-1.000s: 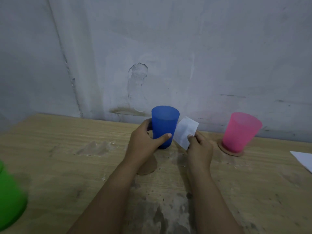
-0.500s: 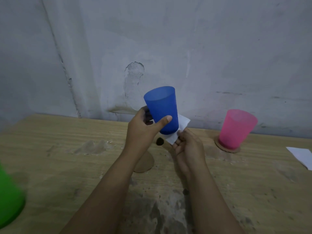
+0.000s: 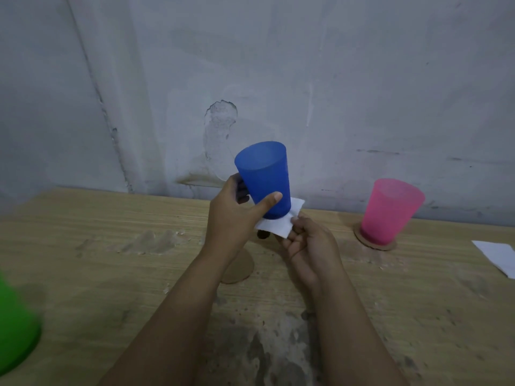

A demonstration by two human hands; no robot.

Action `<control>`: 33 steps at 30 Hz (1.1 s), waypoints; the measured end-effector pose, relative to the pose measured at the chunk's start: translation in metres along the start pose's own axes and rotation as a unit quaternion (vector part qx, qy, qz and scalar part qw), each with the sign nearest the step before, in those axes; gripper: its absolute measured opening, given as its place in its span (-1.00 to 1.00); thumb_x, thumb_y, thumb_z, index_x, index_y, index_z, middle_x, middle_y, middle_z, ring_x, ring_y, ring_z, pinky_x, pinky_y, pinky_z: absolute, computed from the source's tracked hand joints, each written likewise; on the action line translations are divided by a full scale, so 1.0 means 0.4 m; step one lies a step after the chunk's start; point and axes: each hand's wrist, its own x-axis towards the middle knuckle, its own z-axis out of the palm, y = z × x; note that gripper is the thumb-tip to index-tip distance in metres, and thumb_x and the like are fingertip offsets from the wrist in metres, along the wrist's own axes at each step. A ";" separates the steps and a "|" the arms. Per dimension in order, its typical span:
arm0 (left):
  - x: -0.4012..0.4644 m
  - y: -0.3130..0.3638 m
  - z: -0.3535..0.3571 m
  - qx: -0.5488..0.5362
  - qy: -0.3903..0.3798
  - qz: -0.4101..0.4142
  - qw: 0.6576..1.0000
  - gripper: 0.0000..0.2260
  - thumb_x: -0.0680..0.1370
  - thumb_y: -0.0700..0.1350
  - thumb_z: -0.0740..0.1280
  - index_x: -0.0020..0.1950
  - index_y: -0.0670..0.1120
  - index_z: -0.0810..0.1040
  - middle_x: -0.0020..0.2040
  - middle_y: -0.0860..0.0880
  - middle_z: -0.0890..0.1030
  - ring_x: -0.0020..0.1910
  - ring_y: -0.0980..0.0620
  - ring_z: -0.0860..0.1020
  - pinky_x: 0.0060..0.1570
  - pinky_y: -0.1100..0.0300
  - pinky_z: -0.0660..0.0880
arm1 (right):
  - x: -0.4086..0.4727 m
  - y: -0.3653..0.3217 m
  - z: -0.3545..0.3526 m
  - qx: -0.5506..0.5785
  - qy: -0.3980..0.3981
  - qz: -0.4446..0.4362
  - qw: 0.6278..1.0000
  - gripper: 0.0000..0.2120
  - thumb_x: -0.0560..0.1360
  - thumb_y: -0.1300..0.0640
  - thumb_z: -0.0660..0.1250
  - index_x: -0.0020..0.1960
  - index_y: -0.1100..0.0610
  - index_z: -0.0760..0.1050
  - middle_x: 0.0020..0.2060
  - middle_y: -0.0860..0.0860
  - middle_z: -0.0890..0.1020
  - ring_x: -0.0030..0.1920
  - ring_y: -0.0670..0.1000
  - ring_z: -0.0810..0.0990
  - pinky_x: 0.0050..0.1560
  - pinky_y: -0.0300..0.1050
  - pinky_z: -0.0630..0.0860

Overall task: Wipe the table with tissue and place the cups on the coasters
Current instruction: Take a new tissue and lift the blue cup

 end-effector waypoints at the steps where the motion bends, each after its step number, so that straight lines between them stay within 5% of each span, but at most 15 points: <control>1: 0.000 0.000 0.001 0.000 0.000 -0.001 1.000 -0.37 0.22 0.27 0.46 0.21 0.06 0.47 0.08 0.16 0.60 0.06 0.22 0.56 0.04 0.26 0.53 | 0.002 0.000 -0.002 0.002 0.015 0.000 1.000 -0.82 0.52 0.36 0.15 0.06 0.32 0.48 -0.07 0.26 0.68 -0.02 0.14 0.68 -0.03 -0.02 0.64; 4: -0.001 0.000 0.002 -0.010 0.004 -0.004 1.000 -0.35 0.21 0.27 0.46 0.22 0.04 0.47 0.08 0.16 0.60 0.06 0.23 0.57 0.04 0.27 0.53 | 0.008 0.005 -0.005 -0.001 0.060 -0.003 0.998 -0.82 0.52 0.37 0.14 0.07 0.32 0.45 -0.02 0.30 0.65 0.01 0.18 0.66 0.06 0.06 0.59; 9: -0.001 -0.002 0.005 -0.025 0.005 -0.003 1.000 -0.35 0.22 0.26 0.47 0.22 0.00 0.49 0.09 0.12 0.62 0.06 0.21 0.58 0.08 0.19 0.55 | 0.011 0.008 -0.010 0.027 0.035 -0.003 0.999 -0.79 0.53 0.35 0.11 0.10 0.34 0.45 -0.06 0.27 0.68 -0.07 0.14 0.69 -0.17 -0.05 0.65; 16: -0.005 -0.002 0.007 -0.027 0.009 -0.009 1.000 -0.39 0.26 0.18 0.50 0.23 -0.02 0.48 0.10 0.11 0.61 0.07 0.21 0.58 0.09 0.19 0.55 | 0.006 0.003 -0.001 0.066 -0.087 0.008 0.994 -0.65 0.60 0.12 0.06 0.26 0.27 0.43 0.15 0.20 0.61 0.17 0.12 0.60 0.17 -0.03 0.55; 25: -0.014 -0.005 0.021 0.000 -0.008 -0.001 1.000 -0.48 0.29 0.10 0.55 0.17 0.03 0.48 0.06 0.13 0.61 0.06 0.18 0.58 0.09 0.09 0.56 | 0.014 0.009 -0.014 0.058 -0.048 0.012 0.997 -0.67 0.61 0.18 0.08 0.31 0.29 0.37 0.16 0.23 0.60 0.20 0.15 0.57 0.32 0.10 0.40; 33: -0.017 -0.007 0.022 0.016 -0.013 0.003 1.000 -0.46 0.28 0.11 0.56 0.18 0.04 0.48 0.07 0.15 0.61 0.08 0.18 0.57 0.09 0.08 0.56 | 0.006 0.003 -0.012 0.067 -0.040 0.022 0.997 -0.68 0.61 0.19 0.07 0.26 0.31 0.41 0.11 0.25 0.63 0.16 0.16 0.60 0.16 0.06 0.55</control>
